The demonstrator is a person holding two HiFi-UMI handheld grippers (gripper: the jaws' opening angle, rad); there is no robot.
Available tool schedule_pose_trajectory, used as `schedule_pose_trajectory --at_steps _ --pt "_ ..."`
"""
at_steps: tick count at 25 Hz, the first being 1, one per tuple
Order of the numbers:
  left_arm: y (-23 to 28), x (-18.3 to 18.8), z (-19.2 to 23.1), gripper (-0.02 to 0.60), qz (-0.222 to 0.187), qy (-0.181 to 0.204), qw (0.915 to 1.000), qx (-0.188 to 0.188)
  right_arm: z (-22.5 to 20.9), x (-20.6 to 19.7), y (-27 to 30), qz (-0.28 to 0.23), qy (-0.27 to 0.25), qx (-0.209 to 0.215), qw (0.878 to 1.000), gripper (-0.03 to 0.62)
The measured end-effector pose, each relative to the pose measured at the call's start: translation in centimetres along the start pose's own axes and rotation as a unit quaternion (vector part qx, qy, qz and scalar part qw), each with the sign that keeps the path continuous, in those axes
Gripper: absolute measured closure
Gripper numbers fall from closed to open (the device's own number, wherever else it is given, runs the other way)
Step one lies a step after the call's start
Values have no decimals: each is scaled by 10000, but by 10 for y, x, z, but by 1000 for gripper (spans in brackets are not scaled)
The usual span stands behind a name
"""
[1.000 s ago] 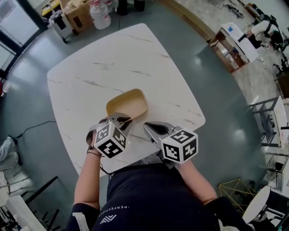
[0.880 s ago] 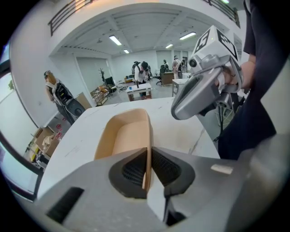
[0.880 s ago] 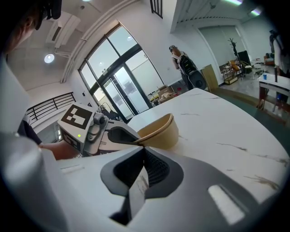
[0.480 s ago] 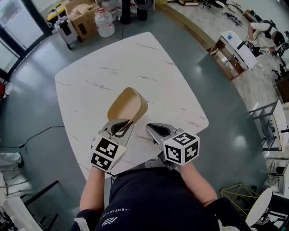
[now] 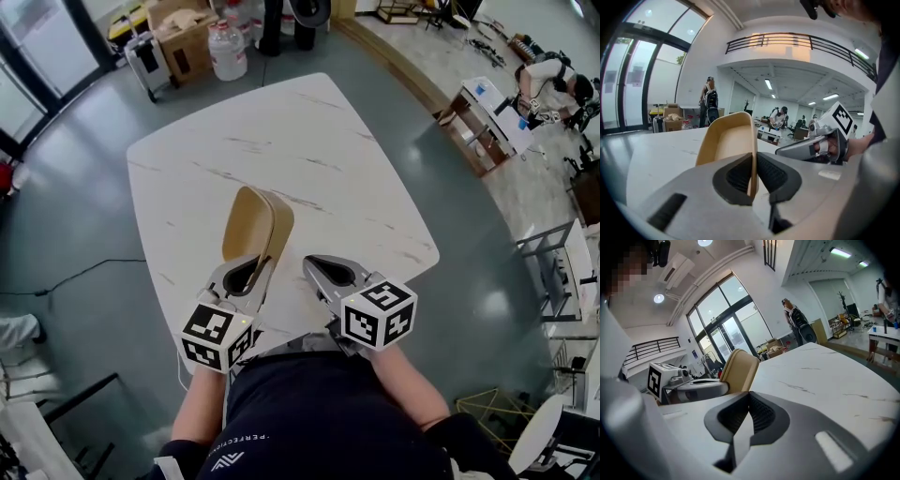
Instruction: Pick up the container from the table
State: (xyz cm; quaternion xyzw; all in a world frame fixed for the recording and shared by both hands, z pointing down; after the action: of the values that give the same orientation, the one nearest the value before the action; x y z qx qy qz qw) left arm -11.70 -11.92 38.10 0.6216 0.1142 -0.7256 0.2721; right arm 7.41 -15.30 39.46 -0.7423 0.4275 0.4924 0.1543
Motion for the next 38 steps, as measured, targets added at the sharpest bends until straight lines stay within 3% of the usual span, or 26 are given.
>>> schedule_pose_trajectory --at_steps 3,12,38 --pt "-14 -2 5 555 -63 -196 9996 182 7 -3 0 -32 10 -89 10000 592" --pt "-42 -11 9 555 -11 -278 9980 571 26 -9 0 -131 -75 -108 9998 594" --pt "-49 -25 -8 555 301 -252 9973 625 32 -11 -7 -146 -213 121 9996 594"
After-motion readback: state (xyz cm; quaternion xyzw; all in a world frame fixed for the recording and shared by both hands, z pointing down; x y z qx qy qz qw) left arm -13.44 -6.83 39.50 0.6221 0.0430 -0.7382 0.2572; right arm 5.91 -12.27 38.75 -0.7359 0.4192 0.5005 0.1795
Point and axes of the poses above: the fingertips, and each gripper's own axes: y forward along the fingers, z to its left, x out of its top, the point moved 10 cm from there along -y, backward along the fingers, and after that the axes turned 13 degrees about -z, right-handed, at the moved point
